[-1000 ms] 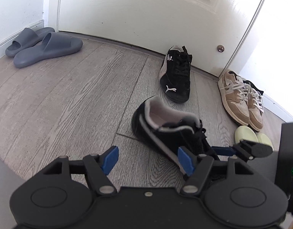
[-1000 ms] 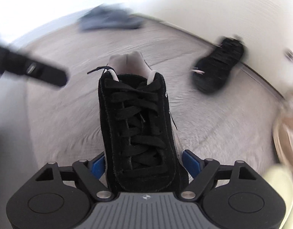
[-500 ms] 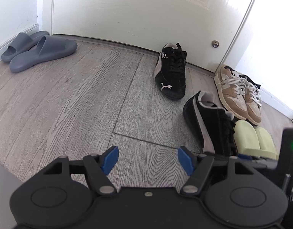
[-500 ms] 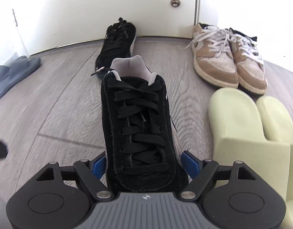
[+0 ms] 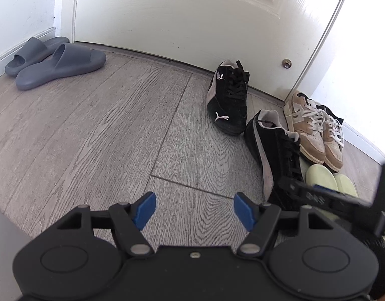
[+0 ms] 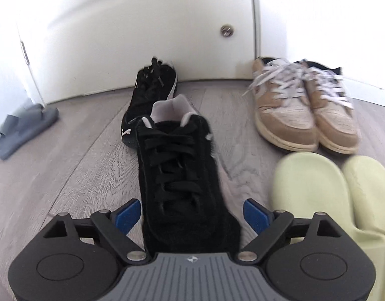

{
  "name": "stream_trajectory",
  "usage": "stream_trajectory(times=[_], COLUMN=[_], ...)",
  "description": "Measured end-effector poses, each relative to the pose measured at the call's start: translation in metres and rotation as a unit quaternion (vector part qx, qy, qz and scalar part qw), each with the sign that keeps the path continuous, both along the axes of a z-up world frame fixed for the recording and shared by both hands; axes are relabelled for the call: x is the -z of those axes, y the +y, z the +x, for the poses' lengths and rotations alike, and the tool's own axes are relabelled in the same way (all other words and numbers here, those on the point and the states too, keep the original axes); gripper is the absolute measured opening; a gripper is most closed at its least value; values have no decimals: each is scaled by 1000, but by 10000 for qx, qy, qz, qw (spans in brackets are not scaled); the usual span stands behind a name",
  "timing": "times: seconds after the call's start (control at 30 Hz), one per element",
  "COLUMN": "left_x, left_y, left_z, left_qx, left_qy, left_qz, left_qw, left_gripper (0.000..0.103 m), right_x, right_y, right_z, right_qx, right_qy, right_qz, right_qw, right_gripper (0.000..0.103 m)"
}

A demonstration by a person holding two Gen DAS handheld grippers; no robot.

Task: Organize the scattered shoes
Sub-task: 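Carry the black sneaker with the right tool toward the other black Puma, then set the black sneaker beside the black Puma by the door and open the right tool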

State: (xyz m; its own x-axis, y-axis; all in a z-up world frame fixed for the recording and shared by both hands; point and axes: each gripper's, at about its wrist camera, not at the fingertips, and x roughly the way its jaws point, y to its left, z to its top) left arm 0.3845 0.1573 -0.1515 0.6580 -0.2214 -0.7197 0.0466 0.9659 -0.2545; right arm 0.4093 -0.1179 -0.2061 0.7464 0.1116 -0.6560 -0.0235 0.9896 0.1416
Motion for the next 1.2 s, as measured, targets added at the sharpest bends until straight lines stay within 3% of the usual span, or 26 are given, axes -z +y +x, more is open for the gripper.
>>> stream_trajectory(times=[0.03,0.13,0.2,0.4,0.63,0.97,1.2], left_x=[0,2,2,2,2,2,3], left_y=[-1,-4,-6,-7,-5,-2,-1], left_z=[1,2,1,1,3,2,5], left_qx=[12,73,123,104,54,23,8], left_qy=[9,32,32,30,66,79,95], left_qz=[6,63,100,112,37,-39,-28], left_qw=[10000,9999,9999,9999,10000,10000,10000], left_gripper=[70,70,70,70,70,70,70], right_x=[1,6,6,6,7,10,11], right_y=[-5,-14,-9,9,16,20,6], right_z=[-10,-31,-38,-34,-21,41,89], right_qx=[-16,-155,-387,-634,-123,-34,-71], right_qy=[30,85,21,37,145,38,23], right_qz=[-73,58,-136,-285,-107,13,411], right_qw=[10000,9998,9992,9976,9998,10000,9991], right_gripper=[54,37,33,33,33,33,32])
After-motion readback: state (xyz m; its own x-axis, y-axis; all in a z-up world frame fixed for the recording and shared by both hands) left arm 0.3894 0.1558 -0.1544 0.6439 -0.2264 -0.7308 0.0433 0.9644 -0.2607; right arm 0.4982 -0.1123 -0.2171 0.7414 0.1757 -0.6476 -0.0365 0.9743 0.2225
